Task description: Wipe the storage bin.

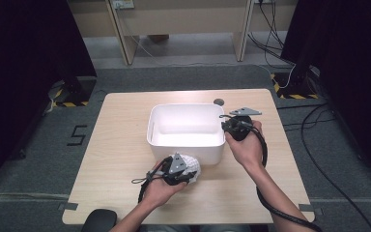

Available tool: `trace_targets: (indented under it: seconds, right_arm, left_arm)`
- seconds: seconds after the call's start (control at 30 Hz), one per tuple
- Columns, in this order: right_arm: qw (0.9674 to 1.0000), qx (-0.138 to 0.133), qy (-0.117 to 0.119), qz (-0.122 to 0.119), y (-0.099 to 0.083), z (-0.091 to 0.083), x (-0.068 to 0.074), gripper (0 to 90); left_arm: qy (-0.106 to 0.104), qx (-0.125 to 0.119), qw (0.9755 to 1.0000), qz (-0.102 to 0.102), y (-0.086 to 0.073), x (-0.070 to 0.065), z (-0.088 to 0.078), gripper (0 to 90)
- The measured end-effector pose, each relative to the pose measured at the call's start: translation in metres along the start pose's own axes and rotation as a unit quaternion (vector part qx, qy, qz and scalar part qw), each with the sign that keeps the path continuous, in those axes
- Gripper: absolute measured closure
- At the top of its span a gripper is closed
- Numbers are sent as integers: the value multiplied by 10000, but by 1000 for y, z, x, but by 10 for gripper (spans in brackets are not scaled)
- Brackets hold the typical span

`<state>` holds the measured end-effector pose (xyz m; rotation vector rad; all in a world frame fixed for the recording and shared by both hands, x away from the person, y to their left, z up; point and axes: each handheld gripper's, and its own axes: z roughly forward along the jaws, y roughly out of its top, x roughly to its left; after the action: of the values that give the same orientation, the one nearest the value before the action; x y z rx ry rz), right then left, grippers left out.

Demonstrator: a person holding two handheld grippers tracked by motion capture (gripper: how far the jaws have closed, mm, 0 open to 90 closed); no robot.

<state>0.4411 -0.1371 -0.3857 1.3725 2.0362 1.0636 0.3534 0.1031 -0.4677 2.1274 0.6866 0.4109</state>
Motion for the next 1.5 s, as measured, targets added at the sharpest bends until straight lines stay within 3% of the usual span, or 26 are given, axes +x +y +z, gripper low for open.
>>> trace_targets:
  seconds: [0.33,0.57,1.5]
  right_arm:
    - [10000,-1,-6,-19,0,0,0,800]
    - [10000,1,-7,-17,0,0,0,800]
    - [10000,7,-13,-15,0,0,0,800]
  left_arm:
    - [55,-285,9996,31,16,0,-14,675]
    - [73,-322,9994,90,22,0,-18,674]
    - [-46,-402,9990,161,35,-9,-8,674]
